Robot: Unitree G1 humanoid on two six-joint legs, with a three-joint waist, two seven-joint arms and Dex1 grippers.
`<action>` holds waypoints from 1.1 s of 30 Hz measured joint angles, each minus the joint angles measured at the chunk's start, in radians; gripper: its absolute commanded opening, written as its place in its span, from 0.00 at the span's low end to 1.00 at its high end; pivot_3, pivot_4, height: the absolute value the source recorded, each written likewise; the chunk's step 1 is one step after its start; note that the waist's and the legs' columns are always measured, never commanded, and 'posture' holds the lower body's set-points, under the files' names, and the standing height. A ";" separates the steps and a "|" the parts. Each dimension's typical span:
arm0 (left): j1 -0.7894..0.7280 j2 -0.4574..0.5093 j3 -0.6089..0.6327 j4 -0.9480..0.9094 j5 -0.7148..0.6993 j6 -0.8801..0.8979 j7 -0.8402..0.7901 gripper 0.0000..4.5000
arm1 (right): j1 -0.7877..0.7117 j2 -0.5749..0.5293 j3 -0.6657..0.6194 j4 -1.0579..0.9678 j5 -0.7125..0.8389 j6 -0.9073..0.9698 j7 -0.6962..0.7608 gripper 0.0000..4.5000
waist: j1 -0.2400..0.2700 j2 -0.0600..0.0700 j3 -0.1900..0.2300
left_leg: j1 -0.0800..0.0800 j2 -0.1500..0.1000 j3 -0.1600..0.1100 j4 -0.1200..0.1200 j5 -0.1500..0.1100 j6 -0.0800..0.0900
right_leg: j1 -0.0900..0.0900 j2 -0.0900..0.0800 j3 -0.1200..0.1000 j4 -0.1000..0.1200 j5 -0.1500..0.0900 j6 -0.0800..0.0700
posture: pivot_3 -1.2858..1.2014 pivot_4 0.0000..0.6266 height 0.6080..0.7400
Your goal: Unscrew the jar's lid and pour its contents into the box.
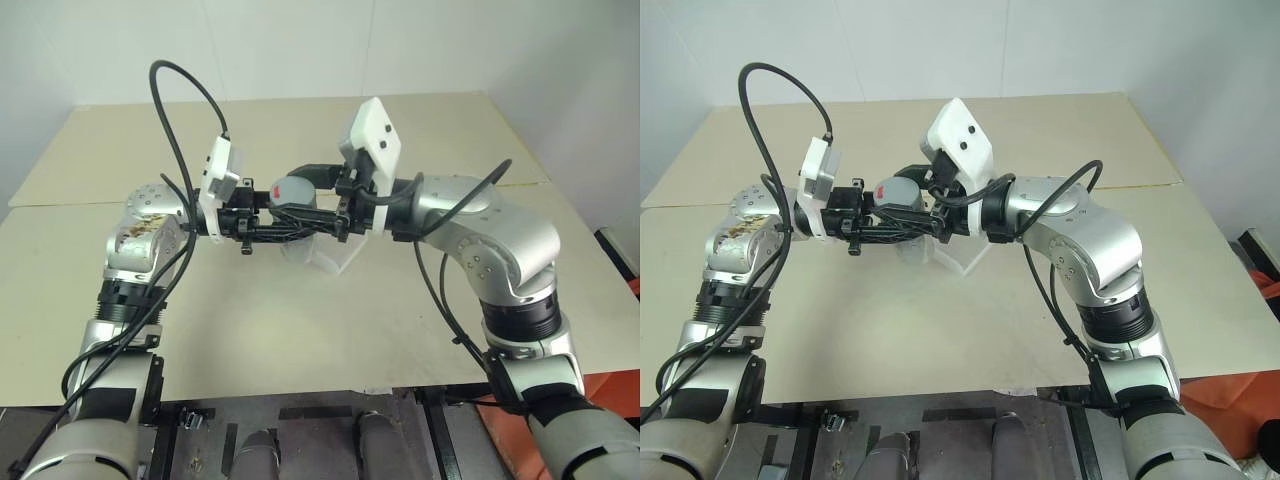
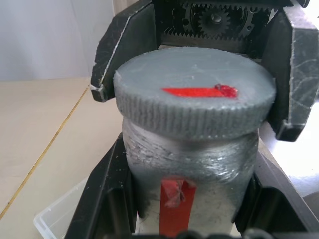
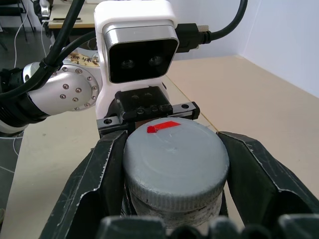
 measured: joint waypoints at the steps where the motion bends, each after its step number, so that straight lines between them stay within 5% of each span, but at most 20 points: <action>1: 0.001 0.000 0.000 -0.001 0.000 0.000 0.000 0.44 | 0.000 0.000 0.000 0.000 0.000 0.000 0.000 0.61 | 0.000 0.000 0.000 | 0.000 0.000 0.000 0.000 0.000 0.000 | 0.000 0.000 0.000 0.000 0.000 0.000 | 0.52 0.24 1.00; 15: 0.055 0.024 -0.003 -0.031 -0.001 0.002 -0.013 0.44 | -0.080 0.017 -0.218 0.044 0.218 0.167 -0.035 0.61 | 0.001 0.000 0.000 | 0.000 0.000 0.000 0.000 0.000 0.000 | 0.000 0.000 0.000 0.000 0.000 0.000 | 0.52 0.24 1.00; 25: 0.056 0.071 0.091 -0.013 0.004 0.002 0.141 0.44 | 0.219 -0.215 -0.233 0.054 -0.022 0.013 -0.098 0.61 | 0.005 0.000 0.000 | -0.001 0.000 0.000 0.000 0.000 0.000 | 0.000 0.000 0.000 -0.001 0.000 0.000 | 0.52 0.24 1.00; 32: 0.072 0.047 0.118 -0.013 0.076 -0.008 0.364 0.44 | 0.445 -0.169 -0.211 0.095 -0.169 -0.020 -0.223 0.61 | 0.001 0.000 0.000 | 0.001 0.000 0.001 0.000 0.000 0.000 | 0.001 0.000 0.001 -0.005 0.000 0.000 | 0.52 0.24 1.00; 33: 0.072 0.033 0.118 -0.013 0.094 -0.012 0.408 0.44 | 0.459 -0.150 -0.191 0.113 -0.191 -0.023 -0.243 0.69 | 0.002 0.000 0.000 | 0.001 0.000 0.001 0.000 0.000 0.000 | 0.001 0.000 0.001 -0.006 0.000 0.000 | 0.52 0.24 1.00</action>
